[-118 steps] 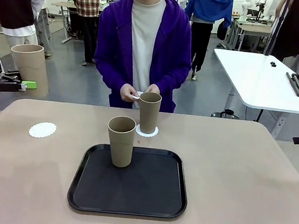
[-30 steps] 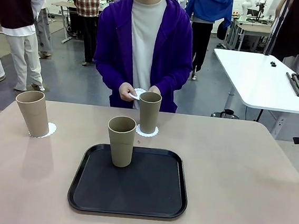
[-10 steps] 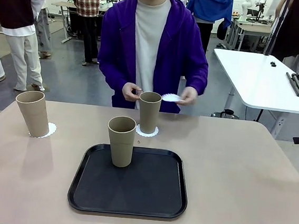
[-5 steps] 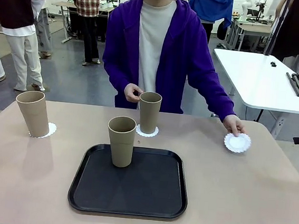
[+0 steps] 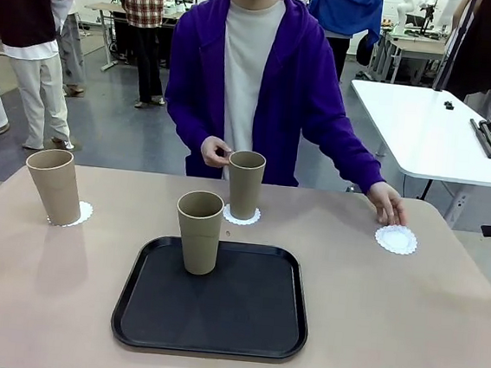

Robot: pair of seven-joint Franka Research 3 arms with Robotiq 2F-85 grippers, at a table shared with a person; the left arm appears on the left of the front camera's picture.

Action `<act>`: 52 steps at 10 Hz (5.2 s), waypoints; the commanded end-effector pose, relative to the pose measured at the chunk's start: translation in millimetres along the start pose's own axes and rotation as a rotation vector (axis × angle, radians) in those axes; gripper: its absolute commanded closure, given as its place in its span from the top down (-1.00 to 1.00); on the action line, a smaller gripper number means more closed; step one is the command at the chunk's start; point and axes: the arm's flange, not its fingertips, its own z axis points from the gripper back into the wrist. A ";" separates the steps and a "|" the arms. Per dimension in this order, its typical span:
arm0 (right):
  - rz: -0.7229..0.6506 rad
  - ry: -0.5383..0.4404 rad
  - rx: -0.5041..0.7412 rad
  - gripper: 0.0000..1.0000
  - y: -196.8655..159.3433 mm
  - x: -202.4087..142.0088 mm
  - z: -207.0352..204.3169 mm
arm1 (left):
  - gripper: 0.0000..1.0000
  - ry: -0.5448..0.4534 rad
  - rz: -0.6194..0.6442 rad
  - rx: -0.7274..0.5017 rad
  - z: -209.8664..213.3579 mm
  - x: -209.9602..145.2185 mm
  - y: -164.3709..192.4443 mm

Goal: Place coasters on the table and set cups on them.
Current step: Take one Reusable plastic cup from the Flat Tray and place it on a coaster set by the human.

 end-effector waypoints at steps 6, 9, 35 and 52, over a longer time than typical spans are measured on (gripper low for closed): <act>0.002 0.014 -0.001 1.00 0.8 -2.1 0.7 | 1.00 -0.003 0.009 0.004 1.1 -1.5 -0.2; 0.066 0.091 -0.025 1.00 9.3 10.3 0.9 | 1.00 -0.003 0.009 0.004 1.1 -1.5 -0.2; 0.934 0.817 -0.706 1.00 152.6 -6.7 -422.3 | 1.00 -0.003 0.009 0.004 1.1 -1.5 -0.2; 1.501 0.293 0.032 1.00 16.0 -57.0 -400.4 | 1.00 -0.003 0.009 0.004 1.1 -1.5 -0.2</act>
